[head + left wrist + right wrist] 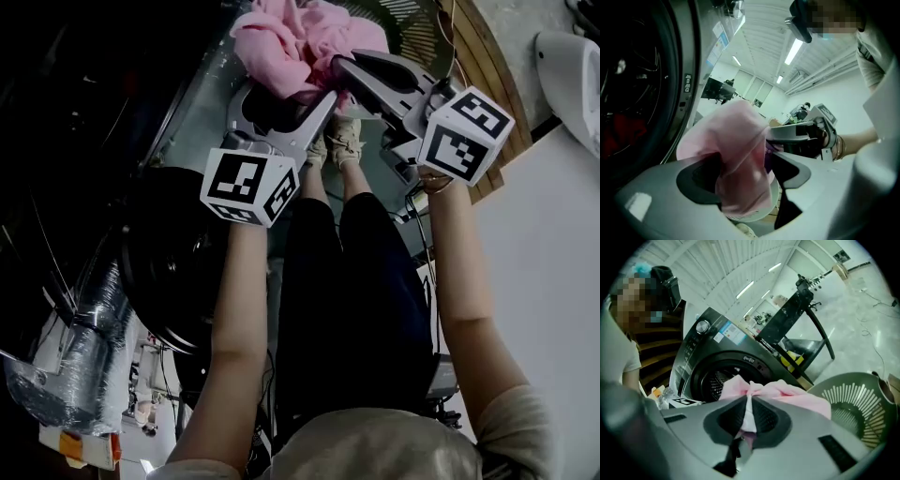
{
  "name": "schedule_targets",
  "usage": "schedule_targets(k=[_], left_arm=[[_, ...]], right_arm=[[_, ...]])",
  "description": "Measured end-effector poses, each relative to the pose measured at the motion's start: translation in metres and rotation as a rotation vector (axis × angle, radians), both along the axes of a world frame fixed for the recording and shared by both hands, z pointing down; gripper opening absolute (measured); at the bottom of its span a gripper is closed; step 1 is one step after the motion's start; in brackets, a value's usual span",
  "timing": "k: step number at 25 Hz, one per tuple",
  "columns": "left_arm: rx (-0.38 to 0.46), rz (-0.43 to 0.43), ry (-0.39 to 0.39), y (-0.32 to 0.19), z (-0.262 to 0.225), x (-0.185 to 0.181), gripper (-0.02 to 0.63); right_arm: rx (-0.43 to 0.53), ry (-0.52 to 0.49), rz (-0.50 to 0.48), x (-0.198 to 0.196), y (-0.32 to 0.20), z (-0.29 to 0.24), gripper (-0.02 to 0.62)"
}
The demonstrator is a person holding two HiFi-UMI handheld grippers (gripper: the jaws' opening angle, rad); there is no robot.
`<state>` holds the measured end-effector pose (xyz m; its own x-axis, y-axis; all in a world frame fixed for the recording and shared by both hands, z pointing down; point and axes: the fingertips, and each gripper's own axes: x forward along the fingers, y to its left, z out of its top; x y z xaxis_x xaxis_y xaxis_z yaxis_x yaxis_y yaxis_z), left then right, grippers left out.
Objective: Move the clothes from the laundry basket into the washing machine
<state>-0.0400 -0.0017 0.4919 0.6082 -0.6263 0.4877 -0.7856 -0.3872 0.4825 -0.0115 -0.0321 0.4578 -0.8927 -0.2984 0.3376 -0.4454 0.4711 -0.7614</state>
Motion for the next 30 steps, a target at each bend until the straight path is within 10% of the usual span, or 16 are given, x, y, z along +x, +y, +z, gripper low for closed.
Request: schedule_targets(k=[7, 14, 22, 25, 30], left_arm=[[0.132, 0.142, -0.064, -0.011, -0.022, 0.009, 0.385], [0.216, 0.516, -0.222, 0.013, -0.020, 0.039, 0.433], [0.239, 0.286, -0.284, -0.020, -0.003, 0.040, 0.426], [0.274, 0.213, -0.324, -0.030, -0.009, 0.027, 0.178], [0.252, 0.142, -0.469, -0.026, -0.008, -0.001, 0.098]], right_arm=[[0.035, 0.009, 0.000, 0.006, -0.004, -0.024, 0.032], [0.029, 0.008, -0.037, 0.000, -0.001, -0.026, 0.032], [0.024, -0.060, -0.080, -0.020, 0.011, -0.045, 0.032], [0.017, -0.097, -0.076, -0.025, 0.013, -0.049, 0.034], [0.057, -0.098, -0.033, -0.033, 0.012, -0.045, 0.034]])
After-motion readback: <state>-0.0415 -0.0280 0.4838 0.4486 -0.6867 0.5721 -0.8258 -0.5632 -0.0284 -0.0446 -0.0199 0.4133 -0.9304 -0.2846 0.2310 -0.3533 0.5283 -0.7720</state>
